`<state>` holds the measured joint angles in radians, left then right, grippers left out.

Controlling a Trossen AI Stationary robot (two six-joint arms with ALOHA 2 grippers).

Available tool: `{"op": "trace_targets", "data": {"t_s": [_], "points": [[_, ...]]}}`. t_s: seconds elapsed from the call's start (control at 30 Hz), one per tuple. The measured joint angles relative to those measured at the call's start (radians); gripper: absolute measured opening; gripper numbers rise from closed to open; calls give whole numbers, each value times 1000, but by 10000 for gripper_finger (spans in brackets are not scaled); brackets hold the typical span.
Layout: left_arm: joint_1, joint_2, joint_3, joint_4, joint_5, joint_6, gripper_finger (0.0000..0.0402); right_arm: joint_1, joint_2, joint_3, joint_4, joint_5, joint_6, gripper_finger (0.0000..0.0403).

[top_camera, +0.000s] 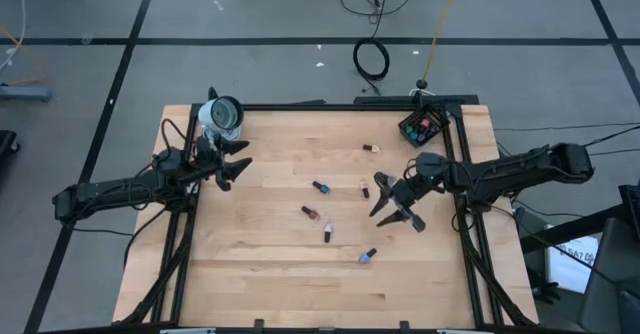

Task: Pick & Place Nail Polish
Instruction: Put the red nail polish into the black bin

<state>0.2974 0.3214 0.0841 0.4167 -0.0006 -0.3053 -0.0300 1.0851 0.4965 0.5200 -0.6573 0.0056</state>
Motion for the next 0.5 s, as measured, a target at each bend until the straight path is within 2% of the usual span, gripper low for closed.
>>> {"op": "trace_targets", "data": {"t_s": [0.2,0.33,0.5], "points": [[0,0,0,-37,-1,-82,310,-9,0,0,-12,83,-2,130],[-2,4,2,-106,0,-69,310,-17,0,0,-19,85,3,130],[-48,77,2,-214,30,-197,310,-16,0,0,-24,84,5,130]]}}
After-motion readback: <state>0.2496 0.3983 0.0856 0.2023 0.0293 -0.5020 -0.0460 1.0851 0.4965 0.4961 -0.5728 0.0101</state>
